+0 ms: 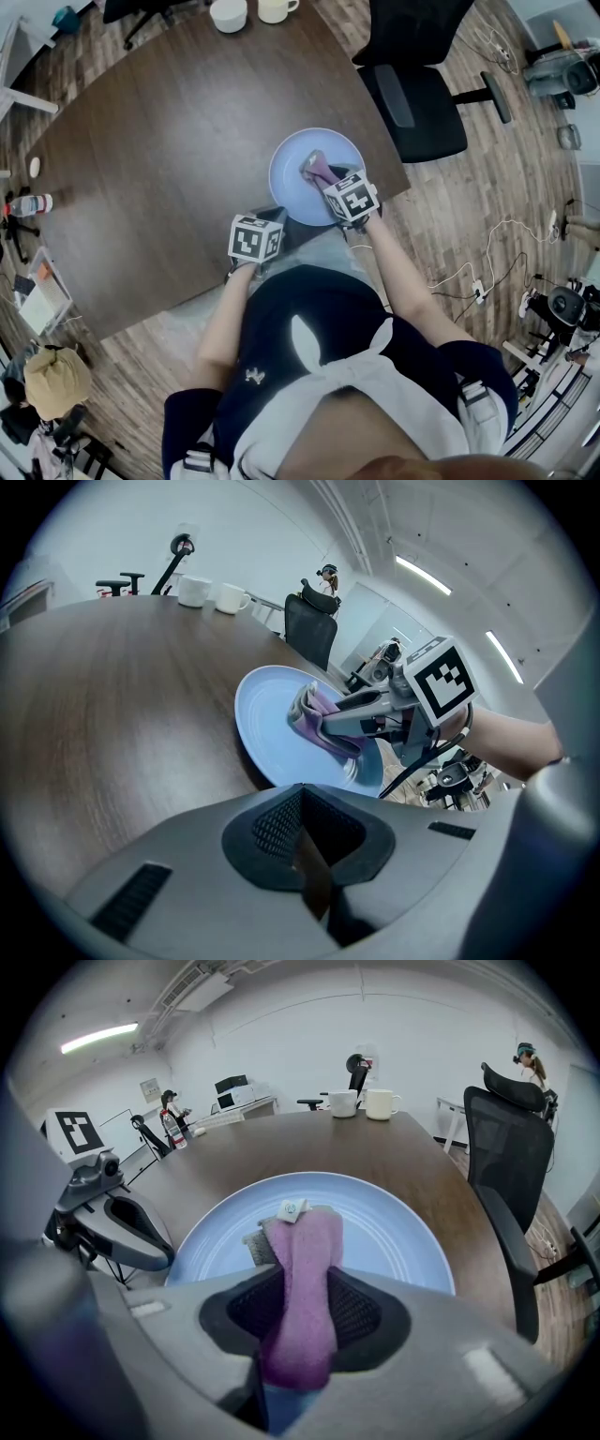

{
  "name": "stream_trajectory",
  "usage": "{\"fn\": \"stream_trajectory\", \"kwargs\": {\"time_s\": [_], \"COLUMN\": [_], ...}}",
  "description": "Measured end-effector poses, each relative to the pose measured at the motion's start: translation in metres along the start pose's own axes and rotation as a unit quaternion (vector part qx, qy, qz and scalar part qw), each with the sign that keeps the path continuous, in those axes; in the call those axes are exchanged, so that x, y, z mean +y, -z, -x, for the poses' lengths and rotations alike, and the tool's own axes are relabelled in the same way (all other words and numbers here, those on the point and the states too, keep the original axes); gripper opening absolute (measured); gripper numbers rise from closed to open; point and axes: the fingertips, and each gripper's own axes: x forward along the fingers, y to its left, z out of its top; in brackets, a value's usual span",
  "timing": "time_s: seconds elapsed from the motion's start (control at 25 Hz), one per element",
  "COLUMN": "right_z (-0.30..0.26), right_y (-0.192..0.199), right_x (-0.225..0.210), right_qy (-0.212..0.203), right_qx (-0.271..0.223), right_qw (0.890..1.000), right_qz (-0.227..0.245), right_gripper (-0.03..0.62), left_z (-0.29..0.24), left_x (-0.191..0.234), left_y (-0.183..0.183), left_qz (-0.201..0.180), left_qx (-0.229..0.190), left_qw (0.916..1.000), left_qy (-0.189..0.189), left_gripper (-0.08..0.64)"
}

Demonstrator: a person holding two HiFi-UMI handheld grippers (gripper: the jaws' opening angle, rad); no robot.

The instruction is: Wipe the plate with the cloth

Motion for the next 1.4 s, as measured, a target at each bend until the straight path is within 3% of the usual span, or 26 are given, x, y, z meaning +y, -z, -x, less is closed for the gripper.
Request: {"fn": "stream_trajectory", "kwargs": {"time_s": [0.8, 1.4], "right_z": [0.001, 0.005], "right_y": [0.017, 0.020], "right_x": [0.078, 0.090], "right_qy": [-0.067, -0.098], "right_qx": [0.018, 0.037], "right_qw": [0.996, 0.993], "right_qz": [0.047, 0.059], "right_gripper": [0.140, 0.140], "left_z": [0.002, 0.005], "left_x": [0.001, 0.003], "left_y": [0.001, 0.000], "left_qz": [0.003, 0.006], "left_qx": [-0.003, -0.009], "left_qw": [1.0000, 0.9999], "left_qy": [0.001, -0.012], "left_gripper": [0.006, 0.006]}}
